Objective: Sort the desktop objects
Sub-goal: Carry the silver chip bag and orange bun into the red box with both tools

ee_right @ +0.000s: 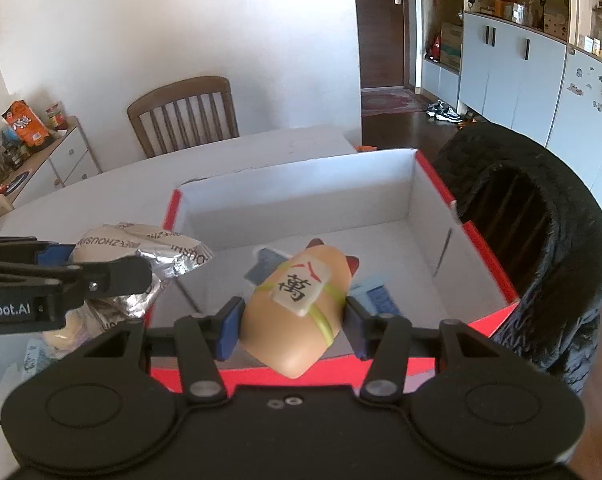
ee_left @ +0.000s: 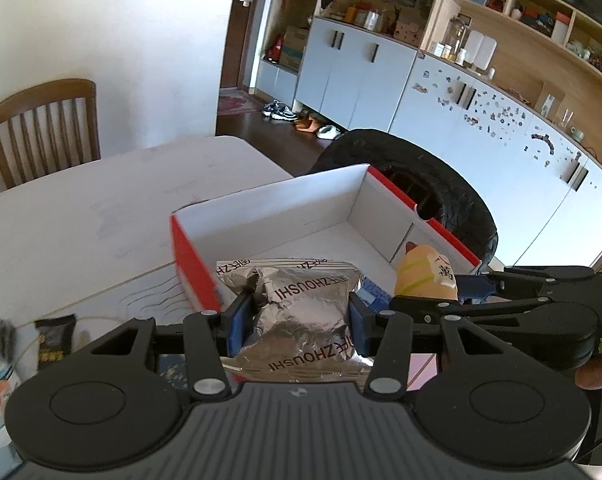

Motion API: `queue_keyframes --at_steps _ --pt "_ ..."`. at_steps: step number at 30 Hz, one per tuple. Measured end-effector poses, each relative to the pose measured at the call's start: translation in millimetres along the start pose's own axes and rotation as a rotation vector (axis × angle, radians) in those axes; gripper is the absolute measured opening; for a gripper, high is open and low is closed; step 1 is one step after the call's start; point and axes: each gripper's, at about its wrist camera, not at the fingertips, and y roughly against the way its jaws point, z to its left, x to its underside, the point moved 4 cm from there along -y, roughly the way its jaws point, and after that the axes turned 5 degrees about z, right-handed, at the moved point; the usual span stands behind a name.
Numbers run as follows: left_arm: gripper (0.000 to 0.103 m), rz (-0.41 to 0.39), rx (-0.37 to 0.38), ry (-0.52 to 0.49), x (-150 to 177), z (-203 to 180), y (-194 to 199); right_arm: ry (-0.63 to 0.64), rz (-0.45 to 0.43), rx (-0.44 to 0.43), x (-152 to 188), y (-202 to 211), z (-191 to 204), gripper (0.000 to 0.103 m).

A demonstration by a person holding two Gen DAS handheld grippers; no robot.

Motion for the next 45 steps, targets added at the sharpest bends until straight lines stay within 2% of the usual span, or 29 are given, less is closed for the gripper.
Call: queue_keyframes --at_steps 6,12,20,30,36,45 --pt "0.048 0.021 0.011 -0.028 -15 -19 -25 0.003 0.008 -0.008 -9 -10 -22 0.051" --pt "0.048 0.050 0.009 -0.057 -21 -32 -52 0.035 0.015 0.020 -23 -28 -42 0.051" --pt "0.048 0.100 0.031 -0.092 -25 -41 -84 0.037 0.092 -0.010 -40 -73 -65 0.051" --pt "0.048 0.173 0.048 -0.090 -17 -42 -114 0.131 0.149 -0.032 -57 -112 -54 0.051" --pt "0.048 0.227 0.036 -0.098 -13 -42 -130 0.117 0.216 -0.040 -60 -132 -55 0.050" --pt "0.048 0.318 0.058 -0.078 -2 -39 -144 0.153 0.286 -0.015 -57 -139 -48 0.051"
